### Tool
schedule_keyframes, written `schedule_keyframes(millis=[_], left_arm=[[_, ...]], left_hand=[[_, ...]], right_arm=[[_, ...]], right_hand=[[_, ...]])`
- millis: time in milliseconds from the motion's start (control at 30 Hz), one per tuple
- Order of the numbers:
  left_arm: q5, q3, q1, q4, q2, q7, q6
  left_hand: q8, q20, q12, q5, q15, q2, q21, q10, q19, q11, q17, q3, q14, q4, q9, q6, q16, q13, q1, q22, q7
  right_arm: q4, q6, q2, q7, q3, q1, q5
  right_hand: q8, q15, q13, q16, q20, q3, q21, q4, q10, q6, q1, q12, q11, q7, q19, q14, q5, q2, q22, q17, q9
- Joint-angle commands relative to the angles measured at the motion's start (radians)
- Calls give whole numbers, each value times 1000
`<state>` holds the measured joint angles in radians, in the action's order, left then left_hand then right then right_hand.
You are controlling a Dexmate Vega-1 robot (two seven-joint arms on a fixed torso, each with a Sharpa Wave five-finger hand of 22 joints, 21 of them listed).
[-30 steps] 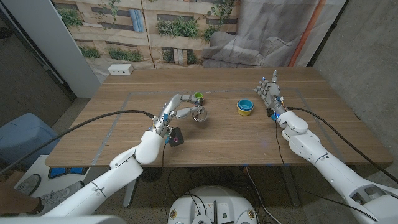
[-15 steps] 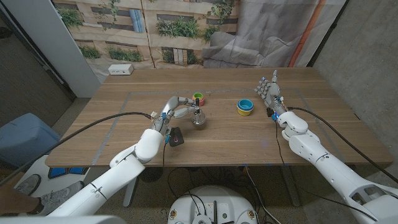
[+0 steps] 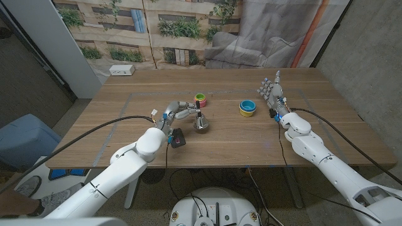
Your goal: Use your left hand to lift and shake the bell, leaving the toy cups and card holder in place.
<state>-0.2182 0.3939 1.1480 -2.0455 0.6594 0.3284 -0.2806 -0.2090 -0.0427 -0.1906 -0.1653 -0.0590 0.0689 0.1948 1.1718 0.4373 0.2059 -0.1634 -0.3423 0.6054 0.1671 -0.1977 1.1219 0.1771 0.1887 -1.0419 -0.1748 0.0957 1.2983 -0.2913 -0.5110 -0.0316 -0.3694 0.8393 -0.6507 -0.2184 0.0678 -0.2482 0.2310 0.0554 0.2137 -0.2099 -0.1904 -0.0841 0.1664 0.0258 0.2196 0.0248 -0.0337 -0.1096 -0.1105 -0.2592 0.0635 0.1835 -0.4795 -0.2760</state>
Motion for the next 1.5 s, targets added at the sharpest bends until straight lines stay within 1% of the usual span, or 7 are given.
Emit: schedule_keyframes(millis=[33,200,400,600,967,1300,1500], left_arm=[[-190,-7,-21,-49,12,-3,-142],[-263,-8,-36,-64,21,0,-196],[-325,-4,-45,-79,31,6,-208],[-344,12,-53,-78,45,19,-198],[-124,77,-44,-16,78,44,82],[93,114,-44,50,92,57,257],[197,119,-45,101,86,67,351]], left_hand=[[-3,4,-2,-8,-126,5,4,19,0,12,0,5,-5,-1,-5,5,-1,2,0,-1,-14],[-3,5,-2,-8,-123,4,3,20,-2,12,0,7,-7,-1,-5,6,-1,2,1,-1,-15],[-3,1,-2,-9,-122,6,8,20,10,13,0,7,-8,0,-5,5,-1,2,0,-2,-15],[-3,0,-2,-9,-121,7,8,21,8,13,0,7,-10,0,-5,7,-1,2,-1,-2,-14],[-2,2,0,-9,-118,10,15,17,24,12,0,8,-12,-1,-5,4,-1,2,-1,-4,-16],[-2,5,0,-10,-120,11,14,17,22,12,0,8,-12,-1,-5,4,-1,2,-1,-4,-15],[-3,3,1,-9,-121,12,11,16,13,12,0,9,-12,-1,-5,6,-1,2,-2,-4,-15]], right_arm=[[-3,-1,1,-2,0,-2,0],[-2,-1,1,-1,0,-1,0],[-3,-1,1,-1,-1,-1,0],[-1,0,1,0,0,0,1],[-1,0,1,-1,0,-1,1],[-2,0,2,-1,-1,-1,1],[-3,-1,2,-1,-1,-2,1]], right_hand=[[-6,-1,-2,3,0,6,-5,1,-3,10,-3,5,2,1,-6,-3,-7,97,3,-5,-3],[-6,-2,-2,3,0,6,-5,1,-4,10,-3,5,0,1,-6,-4,-7,97,3,-5,-3],[-6,-1,-2,3,0,6,-5,1,-4,9,-3,5,0,1,-6,-3,-7,97,3,-5,-3],[-6,-2,-2,3,-1,6,-5,1,-4,10,-3,5,-1,0,-6,-3,-7,97,3,-5,-3],[-5,-1,-2,4,-1,6,-5,1,-4,10,-3,5,0,1,-6,-3,-7,97,3,-5,-3],[-6,0,-2,3,0,6,-5,1,-6,10,-3,4,-1,1,-6,-4,-7,97,3,-5,-3],[-6,-1,-2,3,0,6,-5,1,-4,10,-3,5,-1,0,-6,-3,-7,97,3,-5,-3]])
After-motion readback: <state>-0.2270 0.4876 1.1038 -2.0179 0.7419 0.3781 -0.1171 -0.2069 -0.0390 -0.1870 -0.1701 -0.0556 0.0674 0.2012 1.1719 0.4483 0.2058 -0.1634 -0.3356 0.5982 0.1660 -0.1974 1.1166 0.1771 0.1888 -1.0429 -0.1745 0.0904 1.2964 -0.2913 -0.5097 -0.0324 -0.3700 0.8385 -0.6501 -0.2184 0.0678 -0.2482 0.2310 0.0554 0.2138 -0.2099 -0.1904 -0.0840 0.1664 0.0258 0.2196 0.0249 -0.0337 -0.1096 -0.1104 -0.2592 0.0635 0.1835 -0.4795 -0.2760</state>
